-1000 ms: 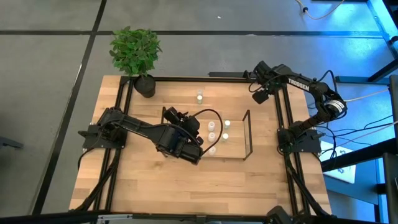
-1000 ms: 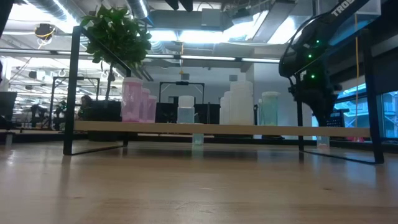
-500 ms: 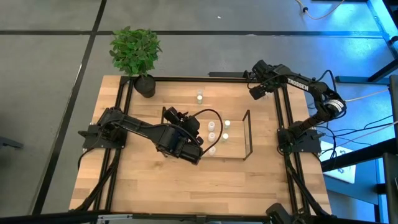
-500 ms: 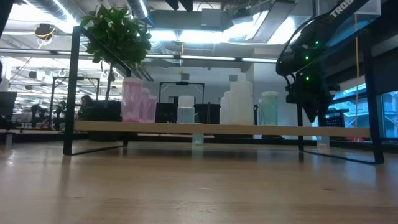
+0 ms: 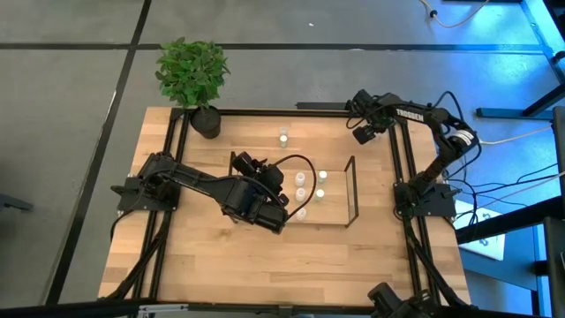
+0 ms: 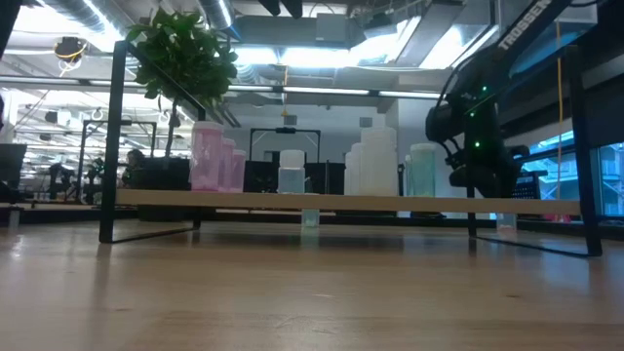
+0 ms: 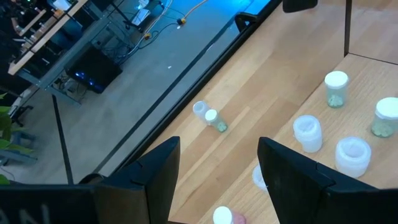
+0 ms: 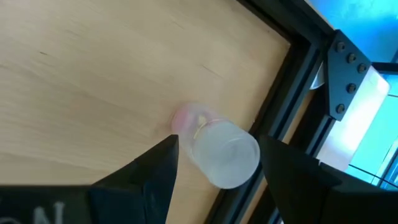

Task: Pick and place medicine bottles onto shelf by color
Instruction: Put the right transparent pill bottle on the shelf aligned with the other transparent pill bottles

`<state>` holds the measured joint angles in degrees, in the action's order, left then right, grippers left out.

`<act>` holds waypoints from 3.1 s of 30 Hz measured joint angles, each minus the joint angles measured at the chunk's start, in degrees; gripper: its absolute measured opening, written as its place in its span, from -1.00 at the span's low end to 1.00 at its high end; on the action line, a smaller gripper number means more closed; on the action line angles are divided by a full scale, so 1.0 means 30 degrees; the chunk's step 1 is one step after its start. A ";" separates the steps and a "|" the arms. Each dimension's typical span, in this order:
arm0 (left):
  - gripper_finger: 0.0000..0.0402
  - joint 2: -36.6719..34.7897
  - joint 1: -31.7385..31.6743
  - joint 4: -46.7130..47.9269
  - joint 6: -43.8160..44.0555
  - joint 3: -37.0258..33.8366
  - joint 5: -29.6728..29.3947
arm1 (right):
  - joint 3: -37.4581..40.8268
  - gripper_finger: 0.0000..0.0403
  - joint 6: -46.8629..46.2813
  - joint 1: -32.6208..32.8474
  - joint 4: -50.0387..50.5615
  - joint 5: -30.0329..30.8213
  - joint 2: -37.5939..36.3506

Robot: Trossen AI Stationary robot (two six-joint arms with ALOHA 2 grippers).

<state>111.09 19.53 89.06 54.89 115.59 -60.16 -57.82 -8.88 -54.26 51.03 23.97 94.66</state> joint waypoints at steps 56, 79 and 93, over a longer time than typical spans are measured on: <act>0.04 0.0000 -0.0001 -0.0001 0.0000 0.0015 0.0007 | -0.4830 -0.25 0.3566 0.2014 0.3751 -0.1598 0.0323; 0.04 0.0000 0.1013 0.0313 -0.1008 0.0015 0.0874 | -1.3486 -0.25 0.3970 1.1764 0.9375 -0.1188 0.0308; 0.04 0.0000 0.4790 0.0313 -0.0236 0.0013 0.0744 | -1.5030 -0.25 0.2641 1.8955 0.8471 -0.2800 0.0302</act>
<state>111.09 33.90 90.00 54.18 115.63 -57.93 -102.91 -0.96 2.61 76.44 15.57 95.57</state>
